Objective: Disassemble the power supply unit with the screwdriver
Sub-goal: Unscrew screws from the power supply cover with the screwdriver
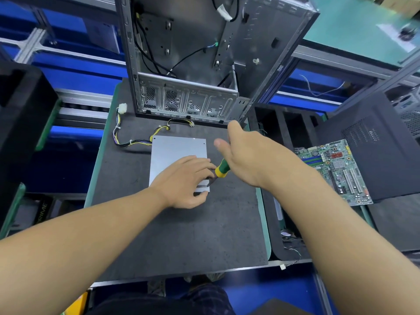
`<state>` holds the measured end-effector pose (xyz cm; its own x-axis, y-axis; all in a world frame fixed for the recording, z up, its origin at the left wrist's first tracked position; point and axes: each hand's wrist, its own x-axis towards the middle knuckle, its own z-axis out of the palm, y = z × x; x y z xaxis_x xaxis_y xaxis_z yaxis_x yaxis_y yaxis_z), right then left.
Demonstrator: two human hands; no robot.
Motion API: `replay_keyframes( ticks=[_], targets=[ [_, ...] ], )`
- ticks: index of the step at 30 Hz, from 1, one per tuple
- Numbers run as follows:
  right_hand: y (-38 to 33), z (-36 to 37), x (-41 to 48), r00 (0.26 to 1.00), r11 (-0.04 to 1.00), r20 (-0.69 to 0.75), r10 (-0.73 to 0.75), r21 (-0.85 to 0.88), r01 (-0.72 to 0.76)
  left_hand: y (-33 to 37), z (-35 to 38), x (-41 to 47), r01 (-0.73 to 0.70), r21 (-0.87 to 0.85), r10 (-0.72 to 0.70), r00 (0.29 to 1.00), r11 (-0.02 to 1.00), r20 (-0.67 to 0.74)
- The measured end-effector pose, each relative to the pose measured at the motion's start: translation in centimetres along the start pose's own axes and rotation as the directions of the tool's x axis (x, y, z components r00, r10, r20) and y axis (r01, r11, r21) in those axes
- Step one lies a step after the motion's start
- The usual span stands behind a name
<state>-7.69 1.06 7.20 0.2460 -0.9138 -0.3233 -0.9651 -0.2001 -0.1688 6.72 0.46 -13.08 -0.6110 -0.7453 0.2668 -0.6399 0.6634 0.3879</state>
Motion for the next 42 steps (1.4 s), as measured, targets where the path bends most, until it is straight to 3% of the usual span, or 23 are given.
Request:
replay_keyframes(
  ticks=[2, 5, 8, 13, 17, 21, 27, 31, 34, 37, 39, 42],
  targets=[
    [0.2, -0.1, 0.0, 0.998, 0.998, 0.012, -0.054, -0.023, 0.054, 0.0, 0.0, 0.0, 0.01, -0.015, -0.01, 1.0, 1.0, -0.017],
    [0.3, -0.8, -0.3, 0.979, 0.993, 0.164, -0.12, 0.028, 0.117, 0.2, -0.2, 0.2, 0.027, -0.054, -0.029, 0.998, 0.998, -0.048],
    [0.2, -1.0, -0.7, 0.968, 0.994, 0.229, -0.106, 0.042, 0.099, 0.3, -0.1, 0.3, 0.03, -0.058, -0.033, 0.998, 0.998, -0.059],
    [-0.8, -0.1, -0.8, 0.993, 0.999, 0.113, -0.014, -0.033, 0.018, 0.4, -0.2, 0.1, 0.045, -0.006, -0.045, 0.997, 0.999, -0.063],
    [-0.6, -0.5, -0.6, 0.982, 0.99, 0.169, -0.083, -0.095, 0.1, 0.4, -0.3, 0.1, 0.032, -0.009, -0.033, 0.997, 0.999, -0.075],
    [-0.5, -0.8, -0.5, 0.973, 0.992, 0.207, -0.102, -0.048, 0.115, 0.5, -0.4, 0.2, 0.028, -0.019, -0.029, 0.998, 0.999, -0.053],
    [1.4, -0.4, 0.3, 0.991, 0.994, 0.123, 0.061, -0.101, -0.049, 0.2, -0.2, 0.1, 0.058, -0.042, -0.06, 0.998, 0.997, -0.036],
    [4.3, -0.7, 0.4, 0.991, 0.993, 0.066, 0.112, -0.05, -0.109, -0.2, -0.1, 0.3, 0.021, 0.041, -0.023, 0.999, 0.999, 0.045],
    [5.1, -0.3, 0.5, 0.991, 0.992, -0.039, 0.125, -0.02, -0.126, -1.2, -0.8, 0.8, 0.041, -0.044, -0.034, 0.986, 0.998, 0.164],
    [5.3, 0.3, 1.1, 0.99, 0.989, -0.037, 0.138, 0.057, -0.136, -2.7, -2.1, 1.7, -0.083, -0.004, 0.08, 0.948, 0.997, 0.309],
    [5.0, 0.8, 1.7, 0.992, 0.989, -0.013, 0.127, 0.078, -0.126, -2.7, -2.2, 2.1, -0.157, 0.081, 0.127, 0.949, 0.984, 0.29],
    [4.6, 1.6, 2.6, 0.994, 0.99, 0.0, 0.107, 0.095, -0.106, -2.3, -1.3, 2.0, -0.153, 0.13, 0.126, 0.973, 0.98, 0.191]
  ],
)
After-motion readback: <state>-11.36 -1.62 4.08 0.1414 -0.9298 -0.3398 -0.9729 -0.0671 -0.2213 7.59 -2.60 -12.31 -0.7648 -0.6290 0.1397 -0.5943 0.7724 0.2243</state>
